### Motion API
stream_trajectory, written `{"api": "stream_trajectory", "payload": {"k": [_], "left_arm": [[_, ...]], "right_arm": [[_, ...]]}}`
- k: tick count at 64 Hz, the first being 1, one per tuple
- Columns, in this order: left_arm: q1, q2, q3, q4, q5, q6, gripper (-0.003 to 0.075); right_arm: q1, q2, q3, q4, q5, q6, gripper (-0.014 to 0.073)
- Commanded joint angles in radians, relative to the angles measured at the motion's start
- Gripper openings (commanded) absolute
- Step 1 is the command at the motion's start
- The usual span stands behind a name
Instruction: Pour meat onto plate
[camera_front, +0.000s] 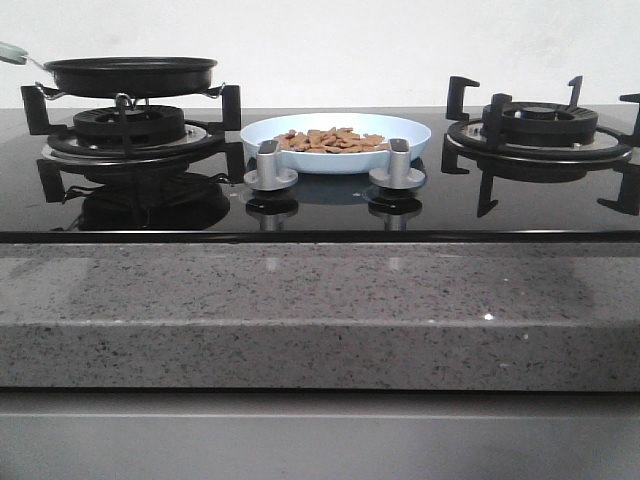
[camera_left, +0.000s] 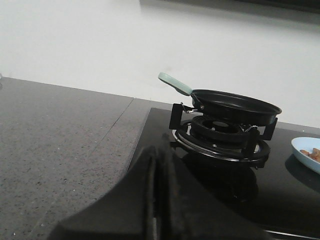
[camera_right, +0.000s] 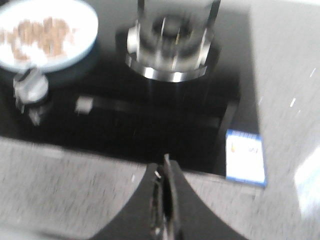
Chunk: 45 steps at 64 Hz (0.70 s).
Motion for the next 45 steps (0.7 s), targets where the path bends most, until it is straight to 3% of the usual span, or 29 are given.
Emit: {"api": "stream_trajectory", "payload": {"k": [1,9,16,45], "left_arm": [[-0.003,-0.015,0.006,0.002,-0.084,-0.009,-0.0020],[-0.003,-0.015,0.006,0.002,-0.084,-0.009,-0.0020],[-0.003,-0.015,0.006,0.002,-0.084,-0.009,-0.0020],[-0.003,-0.015,0.006,0.002,-0.084,-0.009,-0.0020]], "right_arm": [[-0.027,-0.079,0.080,-0.006,-0.227,0.002,-0.0069],[-0.090,-0.186,0.265,-0.006,-0.432,0.002,-0.0069],[-0.113,-0.272,0.380,-0.006,-0.527,0.002,-0.0069],[-0.149,-0.427,0.587,-0.006,-0.627,0.002,-0.0069]]}}
